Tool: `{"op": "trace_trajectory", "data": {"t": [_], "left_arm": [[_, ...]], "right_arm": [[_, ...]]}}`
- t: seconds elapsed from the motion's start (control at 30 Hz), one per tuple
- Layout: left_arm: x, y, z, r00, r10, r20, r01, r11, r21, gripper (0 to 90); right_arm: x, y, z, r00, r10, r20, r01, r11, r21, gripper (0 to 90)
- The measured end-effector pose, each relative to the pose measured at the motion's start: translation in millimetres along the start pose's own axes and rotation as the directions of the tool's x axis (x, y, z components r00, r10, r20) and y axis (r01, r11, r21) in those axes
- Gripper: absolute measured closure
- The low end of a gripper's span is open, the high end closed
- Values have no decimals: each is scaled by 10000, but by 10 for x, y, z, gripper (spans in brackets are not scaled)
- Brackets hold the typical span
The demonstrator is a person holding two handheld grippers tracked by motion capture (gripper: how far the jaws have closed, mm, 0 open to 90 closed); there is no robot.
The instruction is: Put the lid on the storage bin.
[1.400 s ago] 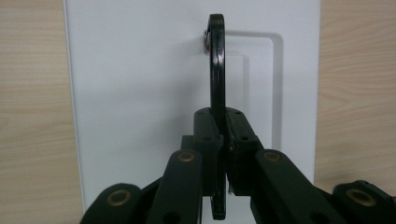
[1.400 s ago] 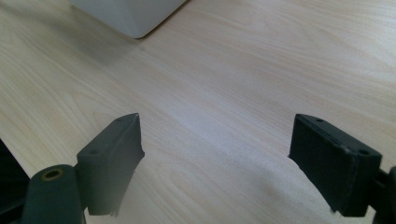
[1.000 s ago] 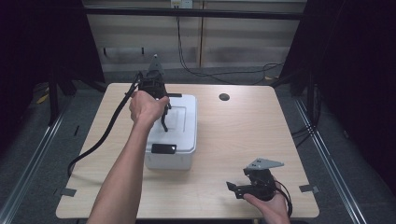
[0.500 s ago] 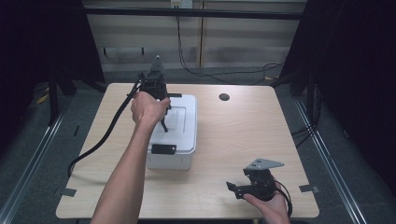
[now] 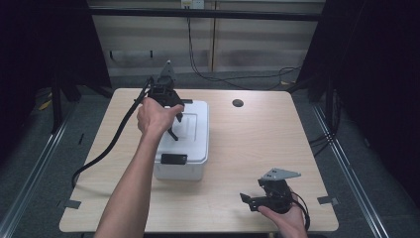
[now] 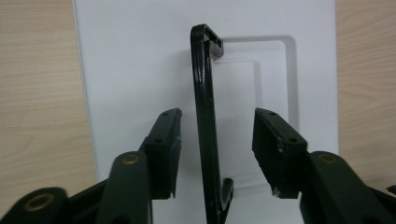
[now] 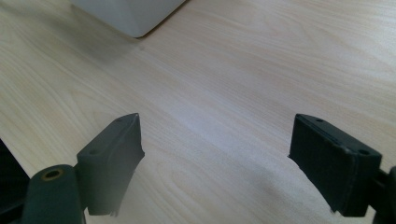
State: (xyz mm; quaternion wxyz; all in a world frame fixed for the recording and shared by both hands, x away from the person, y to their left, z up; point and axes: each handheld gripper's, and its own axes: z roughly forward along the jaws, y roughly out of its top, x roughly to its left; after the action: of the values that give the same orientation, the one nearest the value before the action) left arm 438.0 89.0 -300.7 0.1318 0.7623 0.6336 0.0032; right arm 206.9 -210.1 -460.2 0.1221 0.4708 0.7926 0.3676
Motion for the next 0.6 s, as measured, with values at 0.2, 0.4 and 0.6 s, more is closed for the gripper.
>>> {"op": "trace_trajectory", "data": {"t": [0.2,0.4,0.6], "left_arm": [[213,-17,39,9956,-20,937,26,10000,-60,366],[433,-48,1,9925,313,1185,-268,9989,-394,282],[516,-120,-65,9763,1070,1884,-886,9907,-1036,207]], "right_arm": [[-2,3,6,10000,1,11,-1,10000,41,164],[-5,4,9,10000,34,13,-34,10000,34,164],[-12,9,18,9999,86,59,-87,10000,40,164]]}}
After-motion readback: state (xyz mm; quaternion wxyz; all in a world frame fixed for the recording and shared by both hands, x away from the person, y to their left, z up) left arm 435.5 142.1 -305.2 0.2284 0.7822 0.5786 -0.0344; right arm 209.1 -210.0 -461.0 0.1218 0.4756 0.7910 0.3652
